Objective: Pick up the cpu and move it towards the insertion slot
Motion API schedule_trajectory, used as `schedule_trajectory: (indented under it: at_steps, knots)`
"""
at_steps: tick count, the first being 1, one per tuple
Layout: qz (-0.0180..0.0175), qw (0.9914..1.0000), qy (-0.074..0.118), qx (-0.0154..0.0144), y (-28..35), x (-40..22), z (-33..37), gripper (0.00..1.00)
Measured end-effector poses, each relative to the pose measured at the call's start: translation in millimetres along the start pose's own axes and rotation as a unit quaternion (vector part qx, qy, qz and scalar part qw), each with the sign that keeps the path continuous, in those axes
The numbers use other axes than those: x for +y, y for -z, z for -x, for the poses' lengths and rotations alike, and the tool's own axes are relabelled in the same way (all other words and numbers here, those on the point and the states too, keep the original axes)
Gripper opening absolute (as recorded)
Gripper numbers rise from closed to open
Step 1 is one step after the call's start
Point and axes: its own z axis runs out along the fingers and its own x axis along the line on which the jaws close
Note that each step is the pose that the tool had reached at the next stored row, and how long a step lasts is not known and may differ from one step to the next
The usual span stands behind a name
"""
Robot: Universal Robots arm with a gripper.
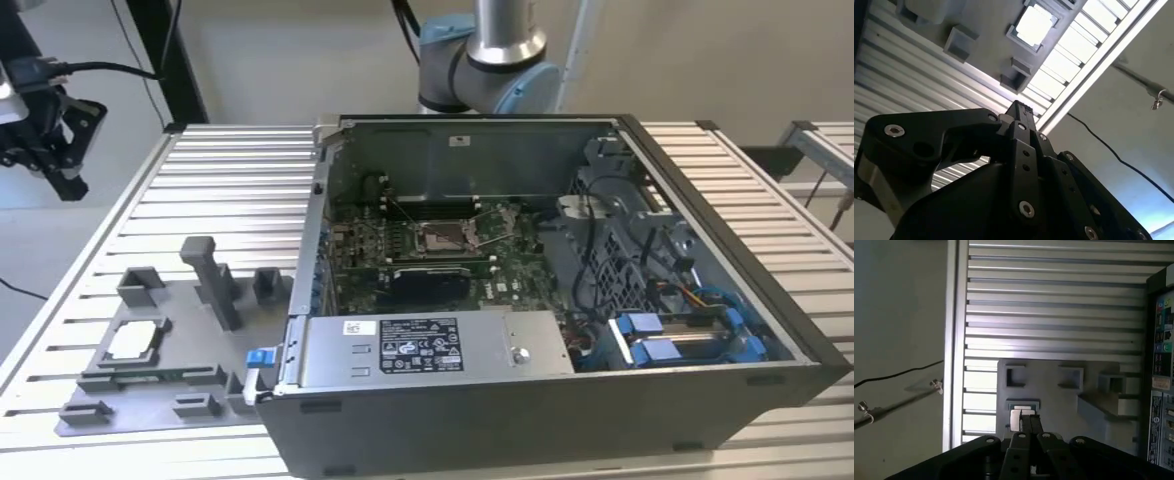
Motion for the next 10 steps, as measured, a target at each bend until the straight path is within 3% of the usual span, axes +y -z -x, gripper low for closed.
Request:
schedule_trajectory:
  at_steps: [4,10]
  knots:
    - [0.0,1.0,0.0,0.0001,-0.4,-11.8,-0.4,0.0]
    - [0.0,1.0,0.0,0.0,-1.9,-20.0,-0.5,0.0]
